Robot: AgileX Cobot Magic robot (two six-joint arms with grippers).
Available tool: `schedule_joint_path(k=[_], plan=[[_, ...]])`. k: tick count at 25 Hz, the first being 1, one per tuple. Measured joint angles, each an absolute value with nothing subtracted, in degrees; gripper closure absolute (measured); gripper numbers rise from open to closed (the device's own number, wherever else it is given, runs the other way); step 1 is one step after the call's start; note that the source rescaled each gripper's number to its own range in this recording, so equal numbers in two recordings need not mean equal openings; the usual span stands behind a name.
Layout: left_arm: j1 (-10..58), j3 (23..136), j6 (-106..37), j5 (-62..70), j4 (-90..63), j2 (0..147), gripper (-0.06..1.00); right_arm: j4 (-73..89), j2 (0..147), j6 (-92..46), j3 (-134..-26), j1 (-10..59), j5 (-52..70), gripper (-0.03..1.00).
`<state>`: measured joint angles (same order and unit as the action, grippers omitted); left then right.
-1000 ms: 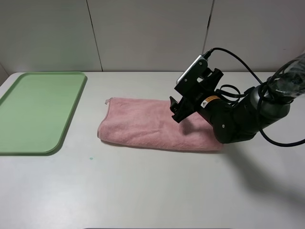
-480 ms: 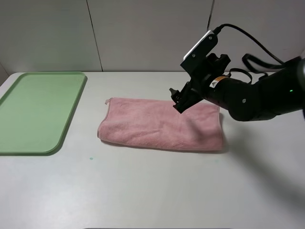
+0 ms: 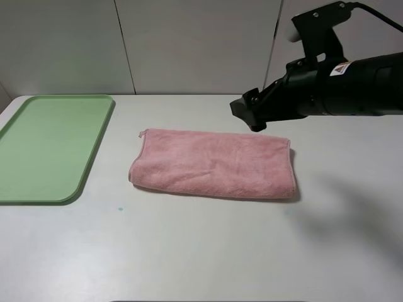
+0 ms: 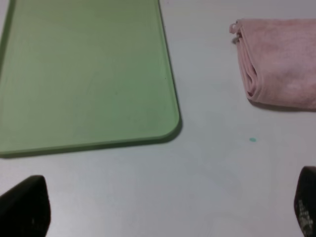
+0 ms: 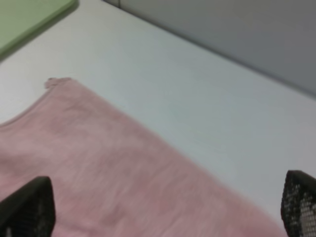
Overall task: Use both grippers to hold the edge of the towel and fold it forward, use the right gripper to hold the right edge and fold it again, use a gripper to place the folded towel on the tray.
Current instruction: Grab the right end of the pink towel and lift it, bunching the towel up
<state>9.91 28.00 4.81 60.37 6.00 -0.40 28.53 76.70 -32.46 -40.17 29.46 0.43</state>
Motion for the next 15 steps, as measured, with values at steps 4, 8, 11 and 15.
schedule_joint_path(k=[4,8,11,15], plan=[[9.9,28.0,4.8,60.4,6.0,-0.4,-0.06,25.2,73.3,-22.1,-41.3,24.5,12.7,-0.03],[9.9,28.0,4.8,60.4,6.0,-0.4,-0.06,18.0,72.8,-9.5,-43.9,19.4,23.6,-0.03],[9.9,28.0,4.8,60.4,6.0,-0.4,-0.06,10.1,72.6,0.6,-44.7,16.7,27.3,-0.03],[9.9,28.0,4.8,60.4,6.0,-0.4,-0.06,1.7,74.0,12.0,-44.8,14.3,28.1,-0.03]])
